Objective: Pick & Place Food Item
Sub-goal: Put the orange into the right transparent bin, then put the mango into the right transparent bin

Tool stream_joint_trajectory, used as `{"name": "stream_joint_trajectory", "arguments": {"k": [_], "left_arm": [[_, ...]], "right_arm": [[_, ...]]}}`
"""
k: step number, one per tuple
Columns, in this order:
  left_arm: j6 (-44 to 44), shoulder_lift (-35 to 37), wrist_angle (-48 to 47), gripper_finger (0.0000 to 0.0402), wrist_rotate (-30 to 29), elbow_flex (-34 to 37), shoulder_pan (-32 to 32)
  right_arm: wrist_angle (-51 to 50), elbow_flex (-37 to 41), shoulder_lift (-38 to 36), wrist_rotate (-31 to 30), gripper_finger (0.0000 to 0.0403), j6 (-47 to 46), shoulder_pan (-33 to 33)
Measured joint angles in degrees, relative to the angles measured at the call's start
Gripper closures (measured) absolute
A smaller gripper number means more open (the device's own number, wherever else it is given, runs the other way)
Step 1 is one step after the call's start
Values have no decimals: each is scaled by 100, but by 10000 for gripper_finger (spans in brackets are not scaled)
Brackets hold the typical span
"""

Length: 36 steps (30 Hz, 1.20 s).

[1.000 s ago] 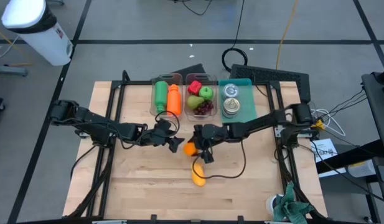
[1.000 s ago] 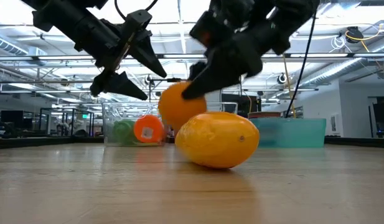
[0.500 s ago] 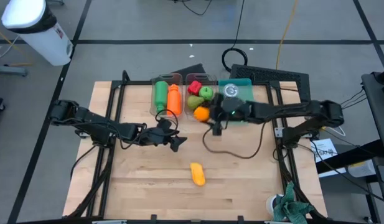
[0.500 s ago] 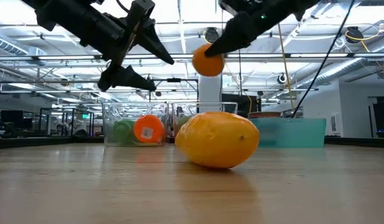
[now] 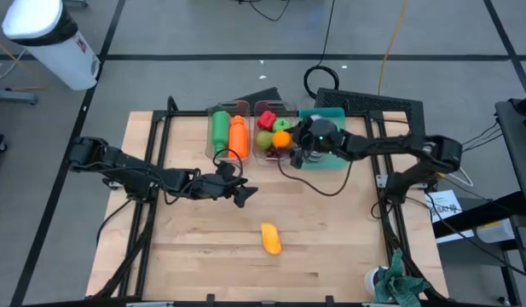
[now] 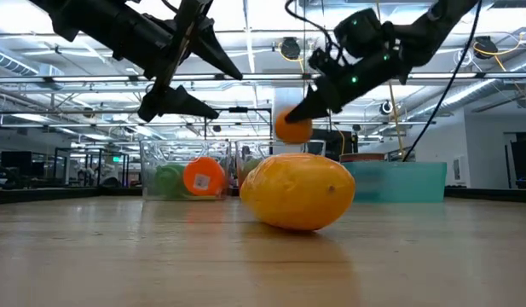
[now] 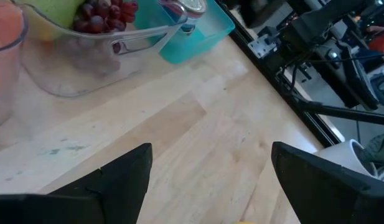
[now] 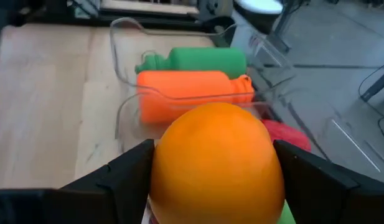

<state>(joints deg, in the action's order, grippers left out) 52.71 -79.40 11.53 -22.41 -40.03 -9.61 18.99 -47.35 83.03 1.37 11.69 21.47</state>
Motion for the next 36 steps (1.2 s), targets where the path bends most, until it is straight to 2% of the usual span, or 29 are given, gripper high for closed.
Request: {"name": "stream_joint_trajectory", "arguments": {"k": [3, 7, 10, 14, 19, 26, 33, 36], "left_arm": [[-3, 0, 95, 62, -2, 0, 0], [-1, 0, 109, 62, -2, -2, 0], [0, 0, 184, 62, -2, -2, 0], [-1, 0, 236, 62, -2, -2, 0], [0, 0, 241, 62, -2, -2, 0], [0, 0, 247, 62, -2, -2, 0], [0, 0, 249, 62, -2, -2, 0], [0, 0, 249, 62, -2, 0, 0]], "right_arm": [[263, 108, 239, 2, 108, -9, 27], [374, 139, 437, -28, 75, -23, 27], [413, 129, 457, -352, 49, -34, -26], [385, 131, 305, -505, 28, -10, -122], [260, 135, -187, -298, 24, -92, -385], [93, 124, -926, 1020, 34, -266, -1279], [-37, 127, -705, 1051, 34, -354, -2513], [-263, 126, -655, 775, 34, -422, -2894]]}}
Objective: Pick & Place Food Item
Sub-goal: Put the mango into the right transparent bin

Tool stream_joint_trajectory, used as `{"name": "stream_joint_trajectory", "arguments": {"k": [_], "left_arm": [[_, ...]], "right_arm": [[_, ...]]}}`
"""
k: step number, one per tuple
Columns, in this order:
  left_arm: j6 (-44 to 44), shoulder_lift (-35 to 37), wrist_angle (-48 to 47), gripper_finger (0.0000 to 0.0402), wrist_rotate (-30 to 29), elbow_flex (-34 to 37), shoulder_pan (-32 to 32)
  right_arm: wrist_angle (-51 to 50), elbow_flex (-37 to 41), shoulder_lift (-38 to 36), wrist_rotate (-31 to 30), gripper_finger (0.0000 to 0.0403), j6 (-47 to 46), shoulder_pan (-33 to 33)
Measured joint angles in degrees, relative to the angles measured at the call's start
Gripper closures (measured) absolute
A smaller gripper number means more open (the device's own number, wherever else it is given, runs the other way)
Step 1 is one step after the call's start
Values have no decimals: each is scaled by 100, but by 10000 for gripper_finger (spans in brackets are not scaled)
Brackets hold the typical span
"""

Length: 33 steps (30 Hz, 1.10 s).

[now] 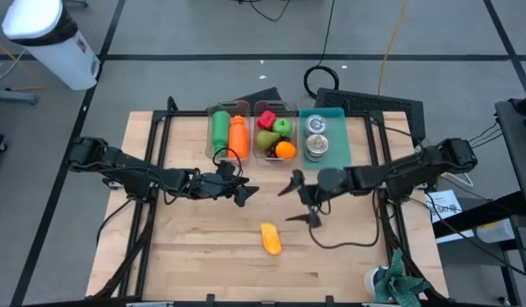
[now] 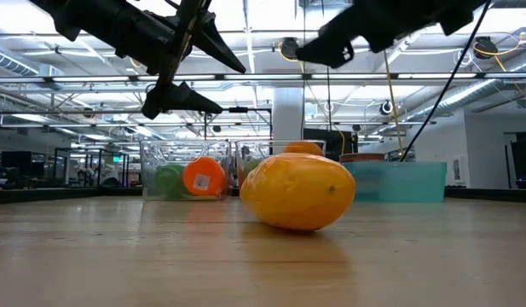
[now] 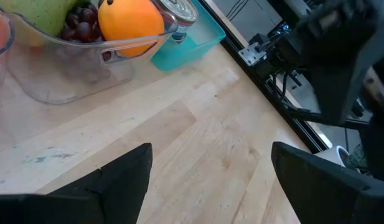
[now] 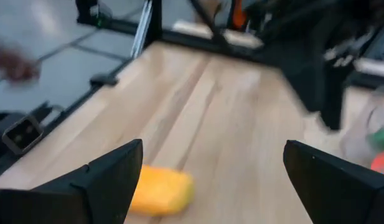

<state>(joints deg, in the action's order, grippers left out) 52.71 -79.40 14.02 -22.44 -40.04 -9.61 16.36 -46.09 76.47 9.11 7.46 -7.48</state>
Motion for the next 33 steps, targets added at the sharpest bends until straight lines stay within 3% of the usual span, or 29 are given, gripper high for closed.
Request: {"name": "stream_joint_trajectory", "arguments": {"k": [8, 13, 19, 25, 29, 33], "left_arm": [[0, 0, 0, 62, 0, 0, 0], [0, 0, 168, 62, -39, 0, 6], [-179, 2, 393, 62, -162, 0, 95], [-508, -15, 289, 62, -232, 0, 102], [-592, -15, 282, 62, -444, 0, 138], [-670, -15, 423, 62, -231, 0, 116]], "right_arm": [[-711, 42, -23, -307, 34, -819, -438], [219, 529, 226, -305, 35, -876, -620], [1246, 624, 872, -289, 35, -586, -839], [1901, 182, 1908, -286, 35, -480, -969], [1945, -291, 2662, -229, 35, -391, -965], [1563, -542, 3053, -12, 35, -207, -989]]}}
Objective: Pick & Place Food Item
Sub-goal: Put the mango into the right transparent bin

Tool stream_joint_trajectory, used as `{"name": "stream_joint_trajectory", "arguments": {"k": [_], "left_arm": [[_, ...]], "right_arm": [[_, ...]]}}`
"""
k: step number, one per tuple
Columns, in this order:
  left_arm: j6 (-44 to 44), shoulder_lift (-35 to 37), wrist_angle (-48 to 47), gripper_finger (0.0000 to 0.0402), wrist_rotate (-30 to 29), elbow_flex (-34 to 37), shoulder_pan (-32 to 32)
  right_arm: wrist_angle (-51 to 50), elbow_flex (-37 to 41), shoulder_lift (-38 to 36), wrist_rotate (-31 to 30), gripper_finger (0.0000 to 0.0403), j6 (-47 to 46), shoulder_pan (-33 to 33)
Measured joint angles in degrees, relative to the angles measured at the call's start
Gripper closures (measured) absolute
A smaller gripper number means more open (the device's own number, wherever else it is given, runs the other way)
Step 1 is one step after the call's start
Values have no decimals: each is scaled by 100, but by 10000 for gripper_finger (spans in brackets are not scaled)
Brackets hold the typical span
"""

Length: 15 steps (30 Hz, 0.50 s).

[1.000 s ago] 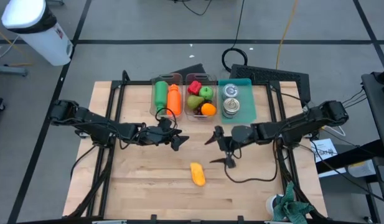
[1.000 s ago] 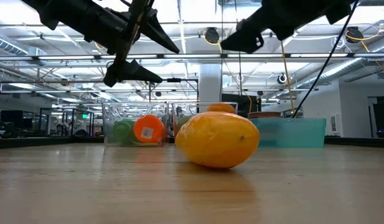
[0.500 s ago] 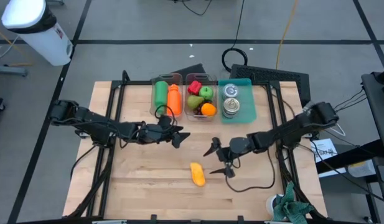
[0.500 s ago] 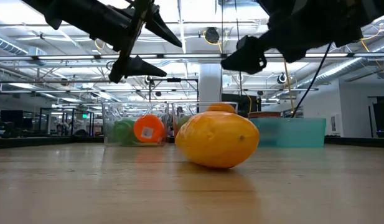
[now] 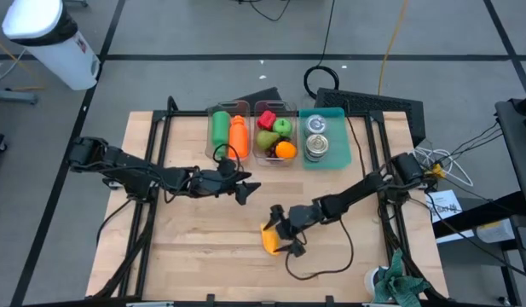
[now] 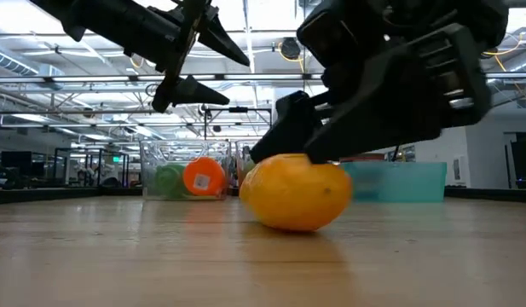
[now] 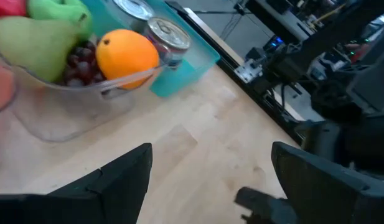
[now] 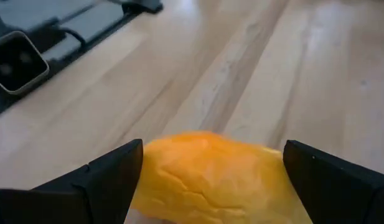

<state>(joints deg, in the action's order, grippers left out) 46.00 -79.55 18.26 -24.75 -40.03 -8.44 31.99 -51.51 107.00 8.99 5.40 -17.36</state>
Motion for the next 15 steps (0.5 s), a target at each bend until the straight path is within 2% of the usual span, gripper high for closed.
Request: {"name": "stream_joint_trajectory", "arguments": {"k": [2, 4, 9, 15], "left_arm": [[7, 0, 20, 62, 111, 0, -30], [3, 0, 14, 62, 143, 0, -54], [-94, 0, -10, 62, 176, 0, -145], [-254, 0, -38, 62, 176, 0, -149]], "right_arm": [[-73, -59, 61, -222, 35, 153, -3], [-176, -59, 15, -701, 35, 310, 9], [-455, -54, -88, -2281, 35, 391, 98], [-425, -50, -90, -2788, 35, 143, 118]]}}
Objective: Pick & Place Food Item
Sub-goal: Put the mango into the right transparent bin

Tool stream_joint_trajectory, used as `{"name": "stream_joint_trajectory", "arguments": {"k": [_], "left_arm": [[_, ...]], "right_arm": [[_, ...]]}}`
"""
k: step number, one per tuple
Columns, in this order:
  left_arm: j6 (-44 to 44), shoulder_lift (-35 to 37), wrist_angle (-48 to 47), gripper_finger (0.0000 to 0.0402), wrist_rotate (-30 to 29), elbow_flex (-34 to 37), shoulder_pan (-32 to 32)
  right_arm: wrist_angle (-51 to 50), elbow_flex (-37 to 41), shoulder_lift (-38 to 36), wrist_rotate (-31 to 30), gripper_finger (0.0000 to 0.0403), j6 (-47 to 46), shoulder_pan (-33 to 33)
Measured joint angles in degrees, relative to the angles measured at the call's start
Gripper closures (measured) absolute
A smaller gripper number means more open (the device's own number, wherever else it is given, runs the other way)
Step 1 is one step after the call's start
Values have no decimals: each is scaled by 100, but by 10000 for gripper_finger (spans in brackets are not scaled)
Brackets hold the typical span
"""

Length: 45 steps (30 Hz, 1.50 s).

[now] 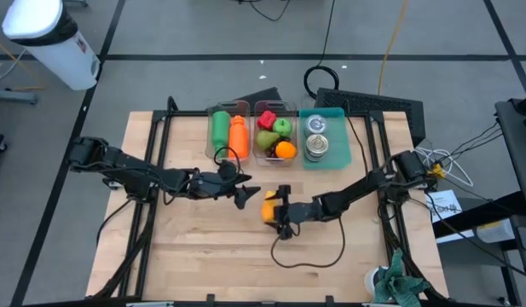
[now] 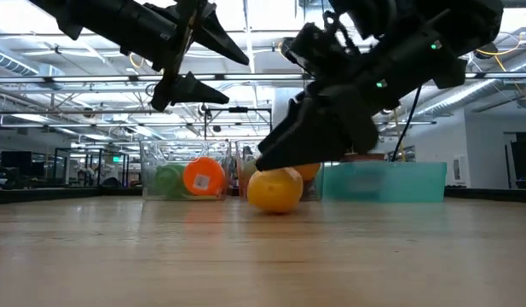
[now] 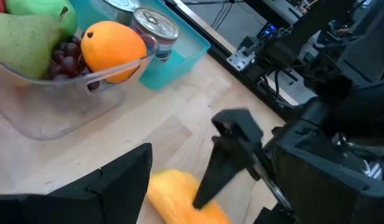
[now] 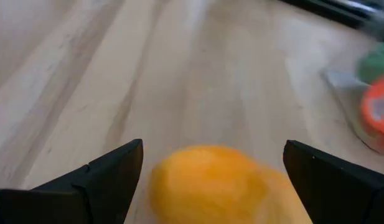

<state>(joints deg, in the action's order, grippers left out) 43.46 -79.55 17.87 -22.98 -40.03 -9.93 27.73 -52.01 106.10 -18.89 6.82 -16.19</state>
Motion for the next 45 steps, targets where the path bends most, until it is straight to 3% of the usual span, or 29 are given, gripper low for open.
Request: {"name": "stream_joint_trajectory", "arguments": {"k": [4, 10, 15, 24, 29, 35, 45], "left_arm": [[-74, 0, -11, 62, 0, 0, 0], [-313, 0, -9, 62, 0, 0, 0], [-480, 0, -10, 62, 0, 0, 3], [-630, 0, -19, 62, -2, 0, 13], [-630, 0, -35, 62, -2, 0, 34], [-627, 0, -53, 62, -4, 0, 166], [-569, 0, -102, 62, -4, 0, 264]], "right_arm": [[112, 0, 0, -389, 35, -267, 80], [-155, 7, -161, -275, 35, 762, 46], [-544, 4, -515, 934, 35, 602, 239], [-1096, 0, -510, 2175, 35, 1246, 891], [-1072, 0, -496, 2222, 35, 1811, 1080], [-1078, 0, -459, 2512, 35, 1774, 1241], [-317, 11, 247, 2469, 37, 2054, 1287]]}}
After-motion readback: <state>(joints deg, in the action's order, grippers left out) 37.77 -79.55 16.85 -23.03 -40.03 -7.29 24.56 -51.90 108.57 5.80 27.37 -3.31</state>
